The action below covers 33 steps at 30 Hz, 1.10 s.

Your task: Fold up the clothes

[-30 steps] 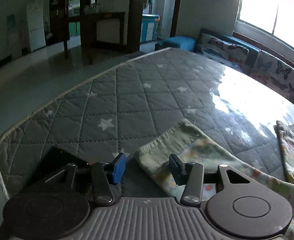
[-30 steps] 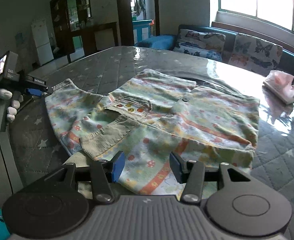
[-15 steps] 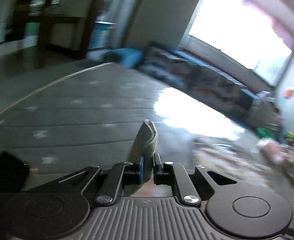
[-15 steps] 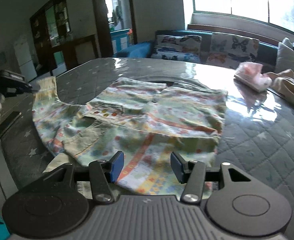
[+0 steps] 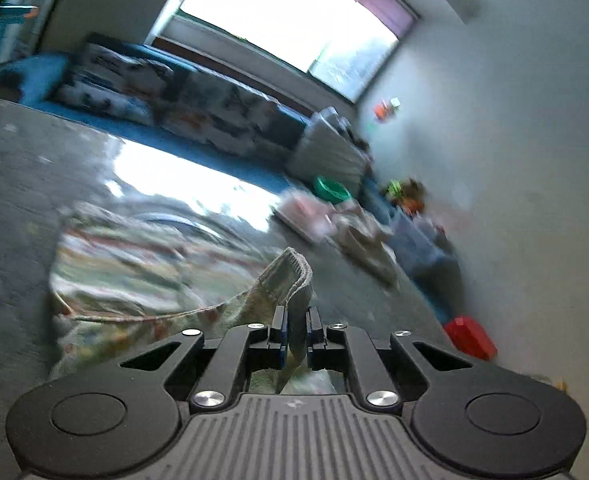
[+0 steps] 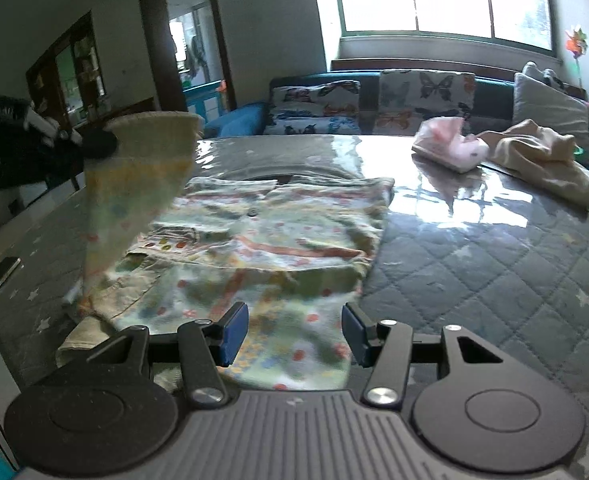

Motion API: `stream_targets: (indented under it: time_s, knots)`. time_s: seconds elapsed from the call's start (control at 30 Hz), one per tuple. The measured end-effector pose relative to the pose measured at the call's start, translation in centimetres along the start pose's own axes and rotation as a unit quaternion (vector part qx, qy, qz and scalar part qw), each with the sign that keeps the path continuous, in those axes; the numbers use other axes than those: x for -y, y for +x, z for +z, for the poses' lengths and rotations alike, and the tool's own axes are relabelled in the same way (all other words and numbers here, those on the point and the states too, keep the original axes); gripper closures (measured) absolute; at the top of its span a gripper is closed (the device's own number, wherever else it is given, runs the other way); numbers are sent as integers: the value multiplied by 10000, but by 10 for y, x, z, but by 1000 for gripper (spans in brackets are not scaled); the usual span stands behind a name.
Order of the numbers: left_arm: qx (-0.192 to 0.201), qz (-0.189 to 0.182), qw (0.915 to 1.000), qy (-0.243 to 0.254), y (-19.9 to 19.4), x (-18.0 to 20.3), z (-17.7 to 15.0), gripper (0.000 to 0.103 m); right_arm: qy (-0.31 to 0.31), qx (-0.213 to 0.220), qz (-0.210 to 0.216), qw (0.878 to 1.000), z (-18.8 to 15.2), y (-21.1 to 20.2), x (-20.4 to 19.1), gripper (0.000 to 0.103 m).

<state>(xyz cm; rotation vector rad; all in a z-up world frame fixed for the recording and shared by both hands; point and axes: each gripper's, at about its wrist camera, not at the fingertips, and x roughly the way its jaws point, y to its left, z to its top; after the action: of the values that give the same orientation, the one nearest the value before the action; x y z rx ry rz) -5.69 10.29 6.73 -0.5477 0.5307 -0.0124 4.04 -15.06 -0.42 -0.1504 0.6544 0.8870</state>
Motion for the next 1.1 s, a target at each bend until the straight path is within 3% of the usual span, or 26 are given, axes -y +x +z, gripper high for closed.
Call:
stream_targets:
  time_s: [0.1, 0.17, 0.2, 0.23, 0.37, 0.47, 0.77, 0.83, 1.0, 1.1]
  knots:
    - [-365, -78, 9992, 109, 15, 7, -13, 90, 57, 35, -60, 10000, -1, -3, 5, 50]
    - [-572, -110, 9981, 181, 21, 8, -22, 80, 72, 59, -92, 9999, 0, -4, 6, 50]
    - [-656, -129, 9976, 190, 23, 5, -24, 68, 76, 71, -104, 9999, 1, -4, 6, 50]
    - [-687, -111, 9973, 223, 23, 2, -25, 67, 74, 80, -112, 9999, 2, -4, 6, 50]
    - [-635, 150, 9976, 220, 18, -18, -25, 69, -33, 88, -17, 10000, 10, 2, 0, 50]
    - [-590, 487, 9970, 62, 16, -44, -23, 78, -221, 36, 153, 9996, 14, 14, -13, 51]
    - [-595, 1470, 9865, -410, 17, -114, -25, 92, -553, -268, 611, 9962, 23, 58, -46, 51]
    - [-548, 1558, 9852, -458, 14, -121, -24, 99, -571, -393, 629, 9956, 22, 68, -48, 51]
    - [-394, 1712, 9831, -514, 8, -130, -19, 100, -619, -596, 584, 9946, 19, 79, -48, 51]
    - [-331, 1524, 9872, -337, 12, -121, -12, 100, -729, -525, 571, 9943, 22, 77, -50, 51]
